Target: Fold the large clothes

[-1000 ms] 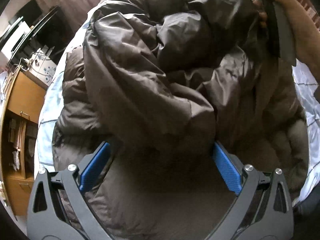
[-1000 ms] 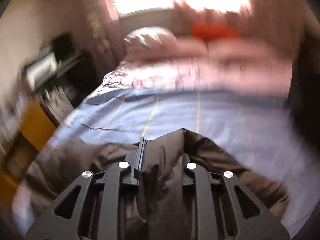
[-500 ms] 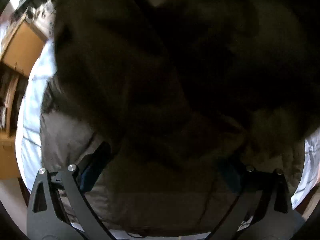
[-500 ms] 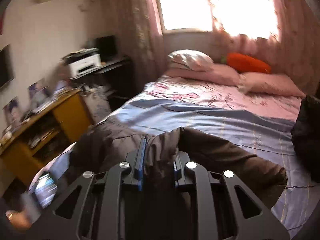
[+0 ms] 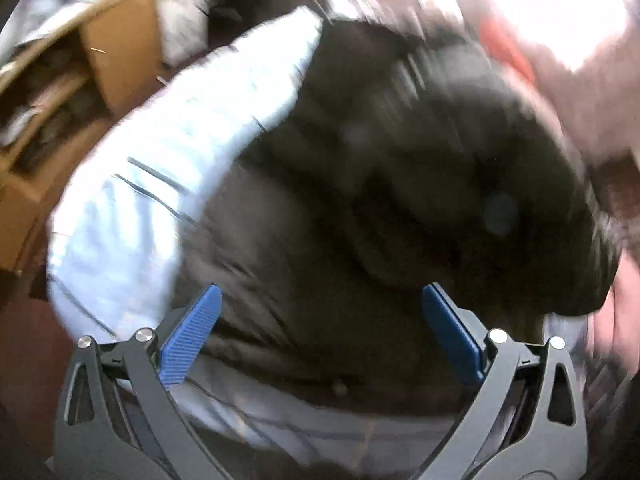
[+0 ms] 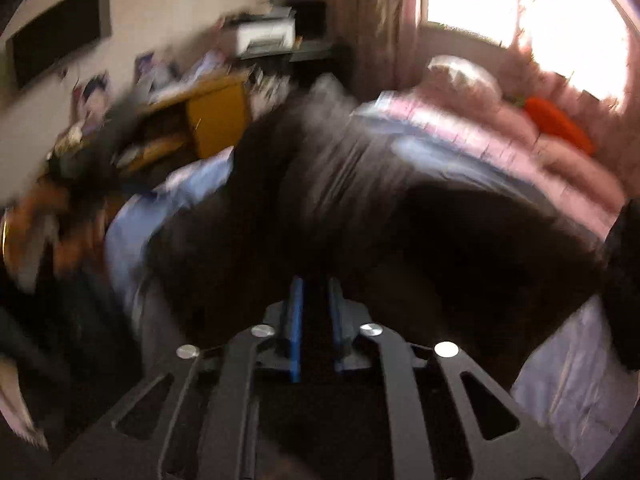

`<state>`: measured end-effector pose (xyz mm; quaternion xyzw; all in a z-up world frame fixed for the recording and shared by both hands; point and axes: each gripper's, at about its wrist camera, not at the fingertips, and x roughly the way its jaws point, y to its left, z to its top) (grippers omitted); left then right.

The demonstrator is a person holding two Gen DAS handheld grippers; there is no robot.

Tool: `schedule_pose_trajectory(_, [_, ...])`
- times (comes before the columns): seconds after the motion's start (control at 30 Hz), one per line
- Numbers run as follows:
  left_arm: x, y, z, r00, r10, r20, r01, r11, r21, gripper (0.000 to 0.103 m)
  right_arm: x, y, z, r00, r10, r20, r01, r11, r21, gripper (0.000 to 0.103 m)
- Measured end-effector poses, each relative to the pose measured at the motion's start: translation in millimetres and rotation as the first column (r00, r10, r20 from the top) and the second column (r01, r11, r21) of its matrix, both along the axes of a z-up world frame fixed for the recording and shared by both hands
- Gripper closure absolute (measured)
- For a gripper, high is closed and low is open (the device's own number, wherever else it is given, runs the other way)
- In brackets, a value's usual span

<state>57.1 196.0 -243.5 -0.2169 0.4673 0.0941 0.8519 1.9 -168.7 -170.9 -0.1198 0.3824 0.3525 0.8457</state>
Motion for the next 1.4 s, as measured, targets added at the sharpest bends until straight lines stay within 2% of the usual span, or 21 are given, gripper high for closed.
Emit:
schedule_pose_trajectory(0.07, [-3.0,15.5,25.8,0.992,0.068,0.108,-0.072,0.997,0.035,0.002,-17.2,3.5,-26.7,0.997,0.023,-0.079,-0.026,0.999,-0.043,0.094])
schedule_pose_trajectory(0.13, [-2.0,13.5,33.0,0.992,0.057,0.110,-0.065,0.996,0.067,0.002,-15.7,-0.5,-32.9,0.991,-0.005,-0.134,0.005,1.000,0.002,0.094])
schedule_pose_trajectory(0.17, [0.4,7.2,30.9,0.995,0.042,0.090,-0.048,0.997,0.064,0.002,-8.2,-7.4,-28.0,0.986,-0.037,-0.162,0.047,0.997,0.063,0.088])
schedule_pose_trajectory(0.27, [18.8,-27.8,13.8,1.000,-0.001,0.000,0.001,1.000,-0.023,0.002,11.3,-31.1,-7.3,0.978,-0.136,-0.157,0.164,0.970,0.178,0.039])
schedule_pose_trajectory(0.33, [42.9,-56.6,8.2,0.993,-0.105,-0.053,0.104,0.994,-0.025,0.002,36.8,-45.0,9.6,0.970,-0.196,-0.141,0.224,0.950,0.216,0.035])
schedule_pose_trajectory(0.4, [63.3,-94.3,10.2,0.977,-0.199,-0.075,0.203,0.977,0.059,0.002,63.9,-56.4,18.1,0.954,-0.246,-0.171,0.283,0.926,0.249,0.035])
schedule_pose_trajectory(0.5, [87.9,-141.6,16.2,0.954,-0.292,-0.065,0.299,0.934,0.195,0.002,130.8,-77.6,24.5,0.896,-0.346,-0.278,0.424,0.854,0.301,0.029])
schedule_pose_trajectory(0.6, [115.3,-167.5,15.6,0.942,-0.335,-0.039,0.334,0.913,0.235,0.002,210.9,-97.0,17.1,0.816,-0.423,-0.394,0.552,0.773,0.312,0.028])
schedule_pose_trajectory(0.63, [124.3,-170.2,13.1,0.941,-0.336,-0.038,0.335,0.912,0.238,0.002,240.3,-104.3,11.1,0.775,-0.464,-0.429,0.606,0.738,0.296,0.027])
schedule_pose_trajectory(0.73, [155.0,-168.2,-9.9,0.940,-0.322,-0.113,0.340,0.913,0.227,0.002,317.3,-118.7,-15.1,0.665,-0.530,-0.526,0.710,0.668,0.223,0.022])
schedule_pose_trajectory(0.8, [169.5,-158.9,-24.8,0.943,-0.295,-0.157,0.323,0.924,0.206,0.002,358.2,-122.3,-38.6,0.601,-0.553,-0.577,0.747,0.645,0.159,0.022])
schedule_pose_trajectory(0.93, [179.8,-144.5,-51.2,0.936,-0.285,-0.205,0.318,0.936,0.148,0.002,418.0,-119.3,-102.8,0.457,-0.522,-0.720,0.770,0.637,0.028,0.016])
schedule_pose_trajectory(0.97, [181.6,-142.2,-56.4,0.934,-0.282,-0.217,0.315,0.939,0.137,0.002,424.3,-118.3,-115.6,0.417,-0.498,-0.760,0.780,0.625,0.018,0.014])
schedule_pose_trajectory(1.03, [184.3,-140.7,-62.2,0.931,-0.280,-0.233,0.316,0.939,0.136,0.002,428.3,-116.8,-146.2,0.324,-0.369,-0.871,0.821,0.567,0.066,0.014])
schedule_pose_trajectory(1.07, [186.0,-140.8,-65.2,0.929,-0.279,-0.243,0.319,0.937,0.146,0.002,427.7,-112.9,-154.7,0.304,-0.331,-0.893,0.825,0.560,0.074,0.028])
schedule_pose_trajectory(1.1, [186.9,-141.1,-66.8,0.928,-0.276,-0.250,0.319,0.936,0.152,0.002,426.2,-108.4,-157.7,0.306,-0.329,-0.893,0.819,0.569,0.071,0.049])
schedule_pose_trajectory(1.17, [187.3,-141.5,-69.9,0.927,-0.267,-0.261,0.314,0.937,0.154,0.002,421.8,-101.4,-148.8,0.361,-0.350,-0.864,0.804,0.587,0.098,0.065])
schedule_pose_trajectory(1.2, [186.5,-142.3,-72.4,0.926,-0.263,-0.270,0.313,0.936,0.160,0.002,417.9,-97.0,-137.8,0.408,-0.361,-0.839,0.787,0.605,0.122,0.071])
schedule_pose_trajectory(1.27, [184.6,-144.5,-76.3,0.922,-0.256,-0.292,0.317,0.931,0.184,0.002,408.0,-86.6,-107.6,0.537,-0.379,-0.754,0.731,0.655,0.192,0.075])
schedule_pose_trajectory(1.33, [180.7,-143.6,-77.1,0.918,-0.243,-0.315,0.316,0.926,0.208,0.002,381.4,-69.2,-64.7,0.708,-0.390,-0.588,0.625,0.734,0.265,0.077])
schedule_pose_trajectory(1.4, [169.8,-135.8,-72.9,0.924,-0.202,-0.326,0.283,0.932,0.225,0.002,348.4,-55.5,-33.0,0.808,-0.385,-0.446,0.540,0.787,0.298,0.078])
